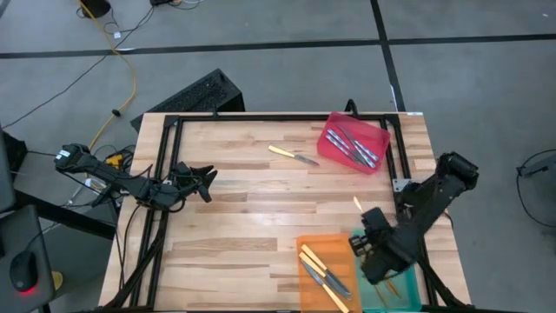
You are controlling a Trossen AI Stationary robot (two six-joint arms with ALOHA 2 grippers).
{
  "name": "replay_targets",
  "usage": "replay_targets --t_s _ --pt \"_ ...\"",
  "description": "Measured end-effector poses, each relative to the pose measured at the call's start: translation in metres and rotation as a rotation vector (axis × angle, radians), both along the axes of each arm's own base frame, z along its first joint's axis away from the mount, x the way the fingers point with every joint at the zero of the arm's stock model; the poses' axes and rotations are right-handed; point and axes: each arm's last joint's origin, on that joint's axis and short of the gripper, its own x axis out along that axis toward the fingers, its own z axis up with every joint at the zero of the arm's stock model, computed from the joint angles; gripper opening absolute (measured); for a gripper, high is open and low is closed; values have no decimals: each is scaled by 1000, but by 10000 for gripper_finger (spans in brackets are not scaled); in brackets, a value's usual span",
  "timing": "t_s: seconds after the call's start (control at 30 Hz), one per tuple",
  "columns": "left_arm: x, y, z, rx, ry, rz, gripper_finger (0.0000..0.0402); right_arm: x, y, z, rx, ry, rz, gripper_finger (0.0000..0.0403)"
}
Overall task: Sort silverware by color (type)
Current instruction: Put the gold knife into the blue bin
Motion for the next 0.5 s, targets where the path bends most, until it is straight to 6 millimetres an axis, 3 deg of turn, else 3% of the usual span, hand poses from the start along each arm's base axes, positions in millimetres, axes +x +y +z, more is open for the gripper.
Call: replay_targets --t_s 0.23,0.5 --pt "0 0 0 0 0 0 122 -35 20 11 48 -103 -5 22" --pt "0 0 0 -7 -6 2 122 -53 36 16 176 -141 69 22"
